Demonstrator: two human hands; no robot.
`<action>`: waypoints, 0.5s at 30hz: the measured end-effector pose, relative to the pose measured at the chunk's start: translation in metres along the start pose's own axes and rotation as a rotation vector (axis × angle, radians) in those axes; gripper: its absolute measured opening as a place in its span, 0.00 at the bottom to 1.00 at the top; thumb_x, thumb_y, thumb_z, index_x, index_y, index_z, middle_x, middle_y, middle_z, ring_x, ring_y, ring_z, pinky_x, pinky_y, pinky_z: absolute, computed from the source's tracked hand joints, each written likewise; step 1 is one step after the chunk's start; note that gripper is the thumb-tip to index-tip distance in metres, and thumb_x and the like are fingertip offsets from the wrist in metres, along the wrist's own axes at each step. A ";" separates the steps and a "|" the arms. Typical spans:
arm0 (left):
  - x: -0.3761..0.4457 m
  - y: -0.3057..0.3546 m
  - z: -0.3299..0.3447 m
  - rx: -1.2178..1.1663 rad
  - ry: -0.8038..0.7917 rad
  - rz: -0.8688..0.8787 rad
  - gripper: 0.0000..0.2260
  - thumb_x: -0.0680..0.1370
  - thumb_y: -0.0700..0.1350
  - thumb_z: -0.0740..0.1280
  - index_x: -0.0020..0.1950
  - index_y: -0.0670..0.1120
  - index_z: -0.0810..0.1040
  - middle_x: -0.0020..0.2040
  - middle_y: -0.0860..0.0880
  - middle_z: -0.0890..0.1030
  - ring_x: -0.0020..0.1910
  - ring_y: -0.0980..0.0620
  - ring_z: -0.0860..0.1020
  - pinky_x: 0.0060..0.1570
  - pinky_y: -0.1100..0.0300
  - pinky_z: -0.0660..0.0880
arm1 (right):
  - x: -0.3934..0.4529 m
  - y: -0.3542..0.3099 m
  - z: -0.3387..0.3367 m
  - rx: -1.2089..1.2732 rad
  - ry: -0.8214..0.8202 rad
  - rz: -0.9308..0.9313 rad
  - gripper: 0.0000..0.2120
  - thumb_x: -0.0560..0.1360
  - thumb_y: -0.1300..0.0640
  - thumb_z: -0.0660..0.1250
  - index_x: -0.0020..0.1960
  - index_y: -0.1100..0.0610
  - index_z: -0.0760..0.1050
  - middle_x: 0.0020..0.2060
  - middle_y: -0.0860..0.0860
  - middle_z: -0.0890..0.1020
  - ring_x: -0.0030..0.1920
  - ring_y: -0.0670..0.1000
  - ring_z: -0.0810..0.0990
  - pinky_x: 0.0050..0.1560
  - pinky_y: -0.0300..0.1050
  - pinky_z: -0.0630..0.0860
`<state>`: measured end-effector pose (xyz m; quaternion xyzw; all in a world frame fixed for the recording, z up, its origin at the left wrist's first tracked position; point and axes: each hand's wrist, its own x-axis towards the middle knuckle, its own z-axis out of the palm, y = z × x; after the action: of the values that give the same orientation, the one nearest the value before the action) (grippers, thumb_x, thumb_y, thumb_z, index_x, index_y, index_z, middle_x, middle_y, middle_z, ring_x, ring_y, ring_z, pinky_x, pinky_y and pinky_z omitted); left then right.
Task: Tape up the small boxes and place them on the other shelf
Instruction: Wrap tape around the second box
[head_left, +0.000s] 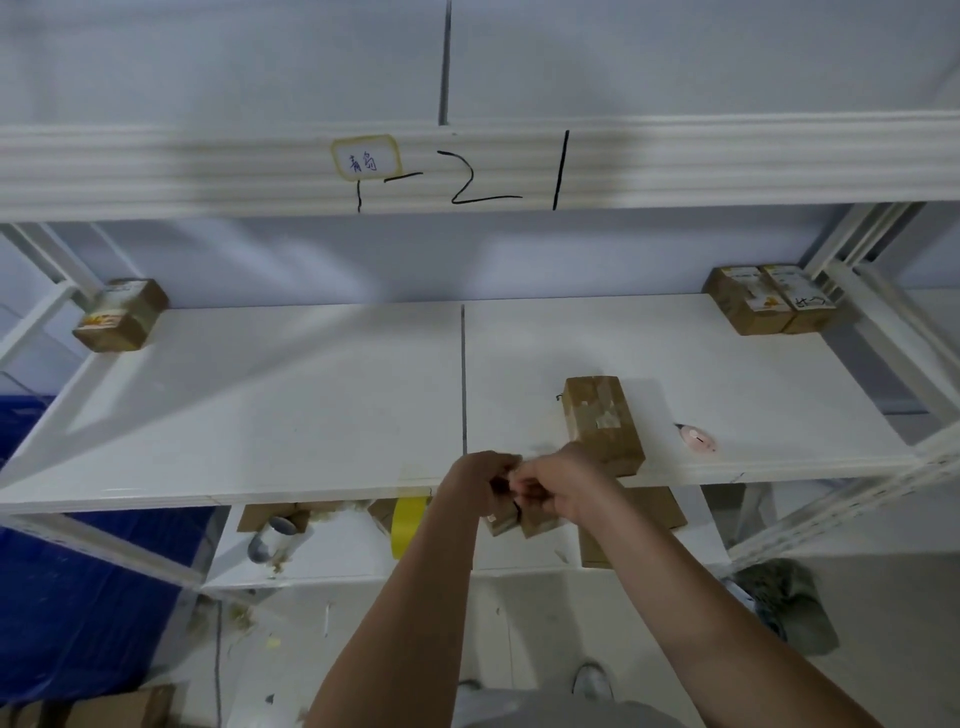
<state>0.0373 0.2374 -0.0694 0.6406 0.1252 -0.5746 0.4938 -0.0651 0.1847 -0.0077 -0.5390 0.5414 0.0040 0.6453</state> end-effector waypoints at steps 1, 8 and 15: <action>-0.004 0.005 0.003 0.009 -0.028 0.011 0.11 0.81 0.41 0.66 0.40 0.39 0.74 0.35 0.43 0.75 0.34 0.48 0.75 0.33 0.58 0.74 | -0.004 -0.005 -0.001 -0.011 -0.005 -0.019 0.10 0.69 0.75 0.72 0.50 0.73 0.79 0.39 0.65 0.84 0.29 0.55 0.82 0.39 0.49 0.85; -0.022 0.033 0.001 -0.236 -0.023 0.245 0.04 0.76 0.35 0.72 0.45 0.35 0.79 0.34 0.41 0.81 0.29 0.48 0.78 0.32 0.60 0.77 | -0.004 -0.036 -0.032 -0.177 0.021 -0.068 0.07 0.73 0.66 0.74 0.50 0.67 0.80 0.38 0.58 0.83 0.30 0.50 0.79 0.34 0.42 0.81; -0.021 0.037 0.015 -0.162 0.085 0.394 0.10 0.76 0.41 0.74 0.49 0.33 0.83 0.45 0.38 0.84 0.41 0.42 0.85 0.44 0.50 0.84 | 0.018 -0.042 -0.068 -0.371 0.008 -0.098 0.06 0.74 0.66 0.74 0.49 0.67 0.82 0.37 0.57 0.81 0.31 0.50 0.76 0.34 0.43 0.79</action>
<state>0.0483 0.2166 -0.0311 0.6347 0.0642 -0.4274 0.6407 -0.0801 0.1092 0.0201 -0.6745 0.5069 0.0699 0.5322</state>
